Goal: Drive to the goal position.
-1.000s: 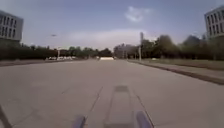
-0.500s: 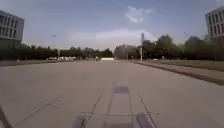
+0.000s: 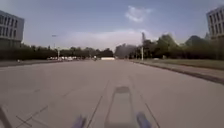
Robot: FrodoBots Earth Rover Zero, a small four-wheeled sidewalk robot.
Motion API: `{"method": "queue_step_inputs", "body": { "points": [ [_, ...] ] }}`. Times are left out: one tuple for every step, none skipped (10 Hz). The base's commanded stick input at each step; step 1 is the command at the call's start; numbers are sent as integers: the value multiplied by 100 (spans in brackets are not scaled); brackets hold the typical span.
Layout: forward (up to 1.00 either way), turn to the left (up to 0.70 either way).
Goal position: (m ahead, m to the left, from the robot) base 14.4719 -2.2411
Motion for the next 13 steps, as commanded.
{"method": "queue_step_inputs", "body": {
  "points": [
    [100,0],
    [100,0],
    [100,0],
    [100,0],
    [100,0],
    [100,0],
    [100,0],
    [100,0],
    [100,0],
    [100,0],
    [100,0],
    [100,0],
    [100,0]
  ]
}}
